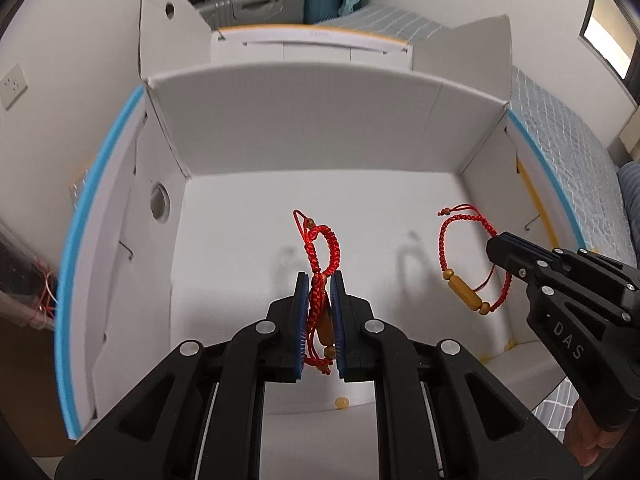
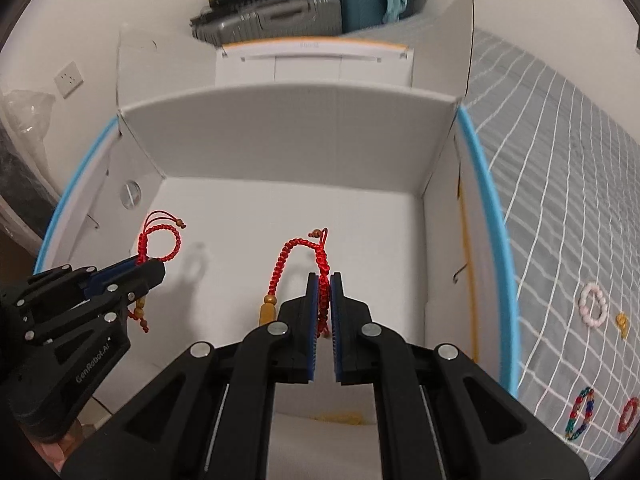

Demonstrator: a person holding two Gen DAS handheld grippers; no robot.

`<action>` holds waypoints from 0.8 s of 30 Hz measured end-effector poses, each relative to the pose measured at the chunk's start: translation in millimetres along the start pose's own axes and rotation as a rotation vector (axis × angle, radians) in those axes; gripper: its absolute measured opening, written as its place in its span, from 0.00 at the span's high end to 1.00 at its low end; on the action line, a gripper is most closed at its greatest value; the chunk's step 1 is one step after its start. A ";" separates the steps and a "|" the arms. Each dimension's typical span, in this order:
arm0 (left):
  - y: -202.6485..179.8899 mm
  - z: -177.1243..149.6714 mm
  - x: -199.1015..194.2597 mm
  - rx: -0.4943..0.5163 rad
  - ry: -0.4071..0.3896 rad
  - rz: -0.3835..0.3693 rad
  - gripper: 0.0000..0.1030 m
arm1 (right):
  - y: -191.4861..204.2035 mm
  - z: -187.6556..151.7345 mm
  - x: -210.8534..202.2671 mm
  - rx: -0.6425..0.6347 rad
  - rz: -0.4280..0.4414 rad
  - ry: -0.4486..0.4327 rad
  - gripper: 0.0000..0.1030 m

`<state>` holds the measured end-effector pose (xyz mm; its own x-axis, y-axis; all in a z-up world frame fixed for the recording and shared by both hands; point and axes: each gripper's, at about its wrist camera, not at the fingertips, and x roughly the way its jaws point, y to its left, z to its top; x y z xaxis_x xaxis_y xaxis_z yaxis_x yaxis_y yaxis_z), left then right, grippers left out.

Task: Organize jewelry
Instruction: 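Open both tools to drop the bracelets into the box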

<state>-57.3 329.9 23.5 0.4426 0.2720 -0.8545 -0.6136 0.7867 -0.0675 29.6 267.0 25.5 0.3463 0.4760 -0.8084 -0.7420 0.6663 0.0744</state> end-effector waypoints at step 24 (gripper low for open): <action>9.7 1.6 -29.3 -0.009 -0.083 0.061 0.47 | 9.3 1.9 -40.7 -0.025 -0.030 -0.110 0.44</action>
<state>-75.2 330.5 48.7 0.4567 0.3644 -0.8116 -0.6468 0.7624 -0.0216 9.7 254.9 60.1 0.4289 0.5169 -0.7408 -0.7435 0.6678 0.0355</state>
